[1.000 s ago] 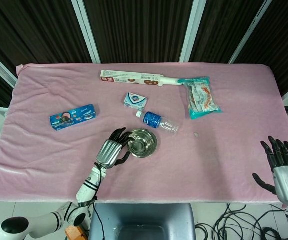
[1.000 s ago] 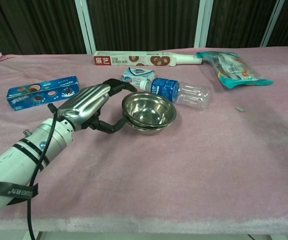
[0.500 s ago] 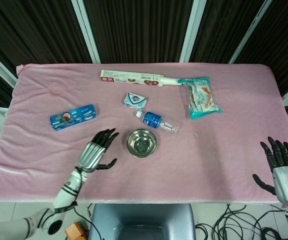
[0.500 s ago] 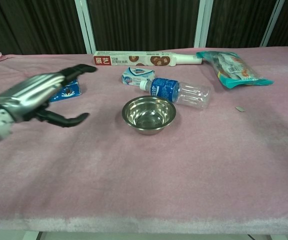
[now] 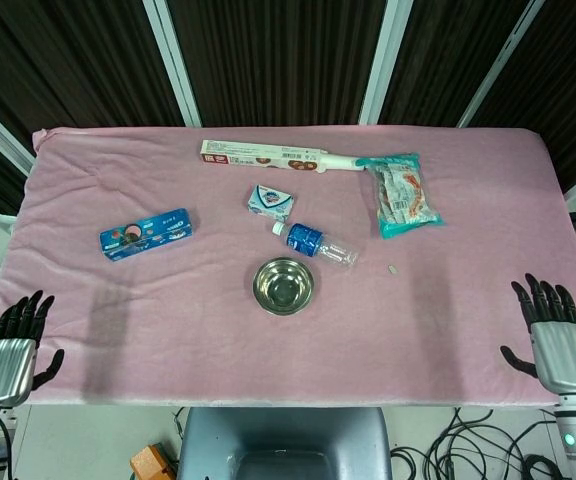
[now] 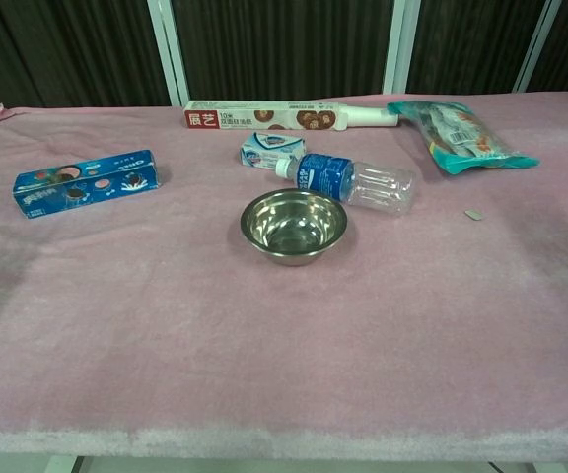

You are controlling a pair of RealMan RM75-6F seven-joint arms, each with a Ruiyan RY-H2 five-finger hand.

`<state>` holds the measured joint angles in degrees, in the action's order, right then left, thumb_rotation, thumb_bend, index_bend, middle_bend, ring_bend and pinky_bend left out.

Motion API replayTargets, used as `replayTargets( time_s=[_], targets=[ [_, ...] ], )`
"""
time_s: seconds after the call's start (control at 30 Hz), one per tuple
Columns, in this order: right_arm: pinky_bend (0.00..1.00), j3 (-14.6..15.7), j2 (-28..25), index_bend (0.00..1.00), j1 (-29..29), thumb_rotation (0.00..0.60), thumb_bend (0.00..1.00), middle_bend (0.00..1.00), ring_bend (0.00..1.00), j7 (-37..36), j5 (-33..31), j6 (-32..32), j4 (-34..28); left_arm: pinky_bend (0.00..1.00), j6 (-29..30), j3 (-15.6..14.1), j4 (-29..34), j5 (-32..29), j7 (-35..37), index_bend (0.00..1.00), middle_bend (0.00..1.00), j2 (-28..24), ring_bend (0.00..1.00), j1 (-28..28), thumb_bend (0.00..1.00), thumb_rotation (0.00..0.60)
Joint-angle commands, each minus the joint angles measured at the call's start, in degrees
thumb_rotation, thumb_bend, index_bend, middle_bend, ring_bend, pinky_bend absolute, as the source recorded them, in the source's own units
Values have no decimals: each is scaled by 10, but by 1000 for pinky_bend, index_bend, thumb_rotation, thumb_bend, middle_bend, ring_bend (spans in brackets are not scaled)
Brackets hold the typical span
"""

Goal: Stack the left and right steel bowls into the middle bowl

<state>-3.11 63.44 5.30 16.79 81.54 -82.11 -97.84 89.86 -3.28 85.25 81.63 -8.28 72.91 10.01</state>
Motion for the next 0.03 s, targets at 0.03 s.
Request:
replayTargets(
  time_s=[0.03],
  targets=[
    [0,-1,-1,0,-1,600,316,0,0,-3,1,-2,-1,114,-6,0,0,10,3,0,0,-6,0,-4,350,590]
  ],
)
